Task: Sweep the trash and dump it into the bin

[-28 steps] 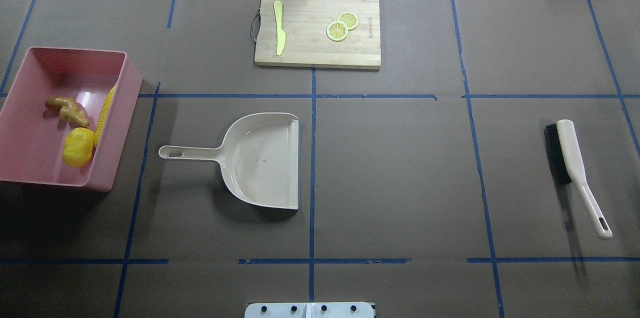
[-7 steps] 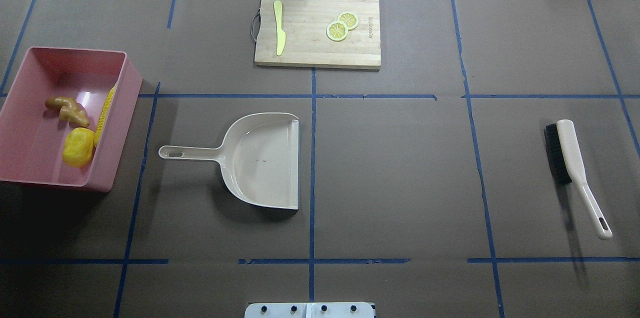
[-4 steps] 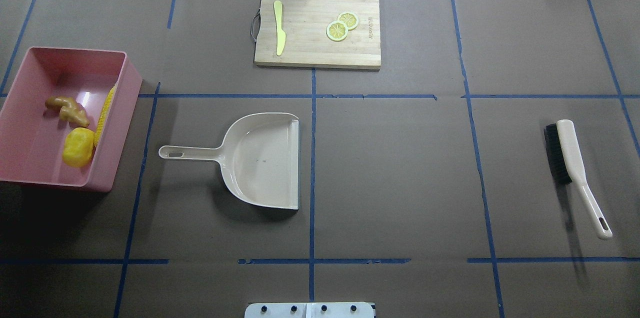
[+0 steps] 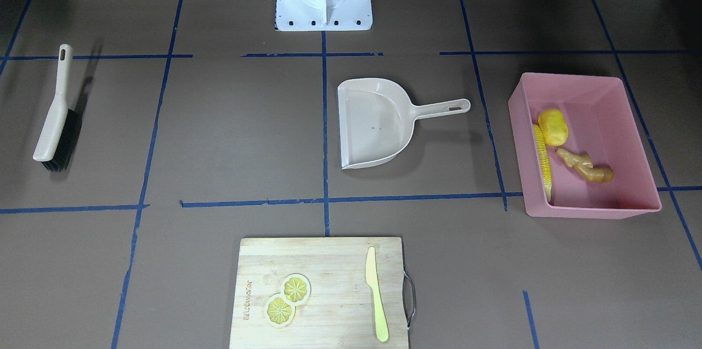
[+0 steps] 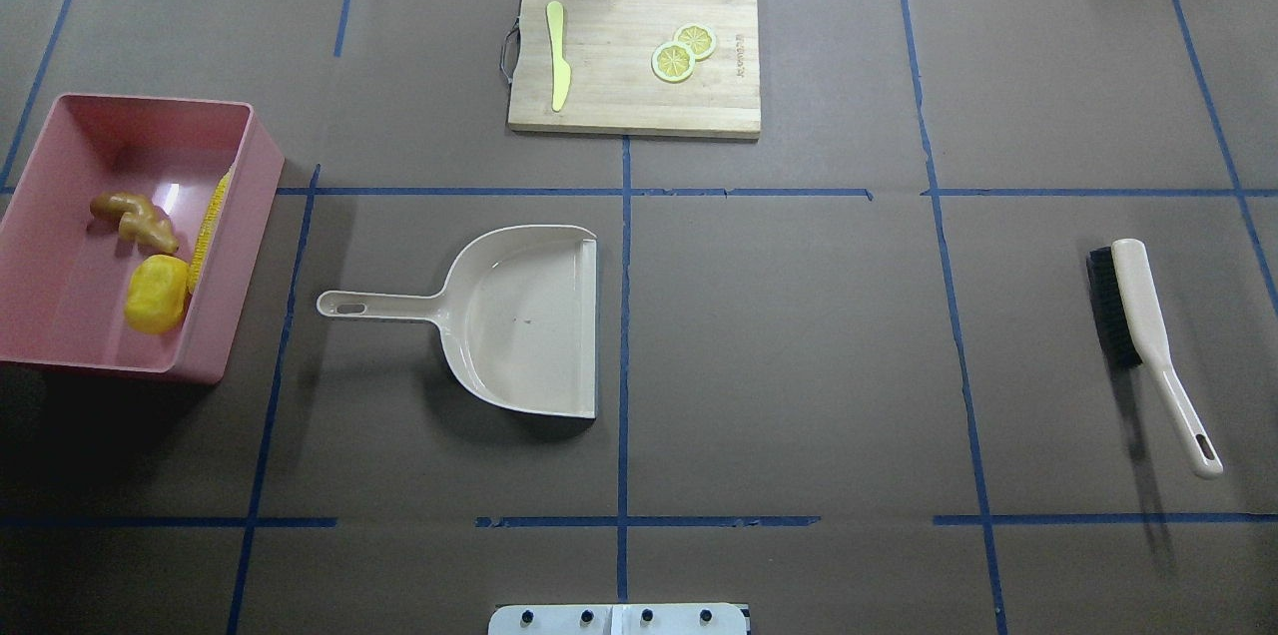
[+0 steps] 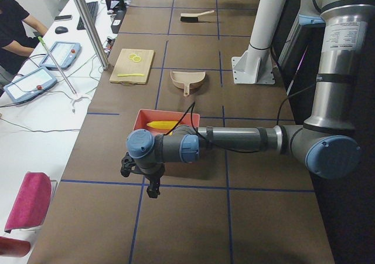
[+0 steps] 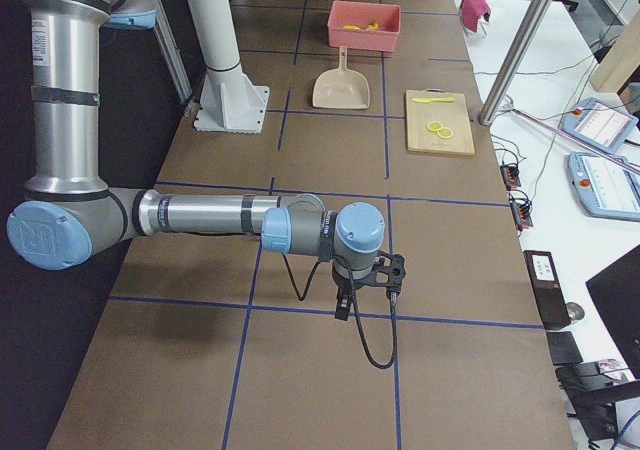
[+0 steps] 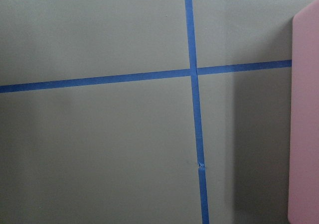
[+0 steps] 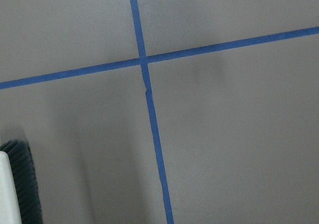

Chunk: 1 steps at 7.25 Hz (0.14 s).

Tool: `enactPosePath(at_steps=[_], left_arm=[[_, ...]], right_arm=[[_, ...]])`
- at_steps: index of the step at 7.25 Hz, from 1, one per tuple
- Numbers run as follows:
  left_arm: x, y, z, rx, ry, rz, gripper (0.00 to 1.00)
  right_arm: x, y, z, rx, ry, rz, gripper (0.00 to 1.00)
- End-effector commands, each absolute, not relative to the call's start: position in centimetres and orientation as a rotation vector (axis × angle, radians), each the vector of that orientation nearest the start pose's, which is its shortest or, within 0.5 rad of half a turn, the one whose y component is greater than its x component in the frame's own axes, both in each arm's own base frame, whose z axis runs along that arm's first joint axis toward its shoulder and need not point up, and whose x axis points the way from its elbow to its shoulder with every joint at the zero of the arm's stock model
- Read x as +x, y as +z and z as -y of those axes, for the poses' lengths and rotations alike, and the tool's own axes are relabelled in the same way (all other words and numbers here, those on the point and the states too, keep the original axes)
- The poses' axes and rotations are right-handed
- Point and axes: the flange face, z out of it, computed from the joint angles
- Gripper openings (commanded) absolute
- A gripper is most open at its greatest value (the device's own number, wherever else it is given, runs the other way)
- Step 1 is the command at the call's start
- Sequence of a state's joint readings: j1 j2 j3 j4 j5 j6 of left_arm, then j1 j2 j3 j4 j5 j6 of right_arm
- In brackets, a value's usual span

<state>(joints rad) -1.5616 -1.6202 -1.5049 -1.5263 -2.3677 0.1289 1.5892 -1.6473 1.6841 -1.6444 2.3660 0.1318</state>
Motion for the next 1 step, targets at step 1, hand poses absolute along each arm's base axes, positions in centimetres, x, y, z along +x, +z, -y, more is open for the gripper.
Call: enactPosePath(at_steps=[1], left_arm=[[-5.74, 66.79, 50.96, -0.009, 0.107, -0.798, 1.00]], right_arm=[[7.06, 64.74, 45.49, -0.084, 0.159, 0.792, 1.00]])
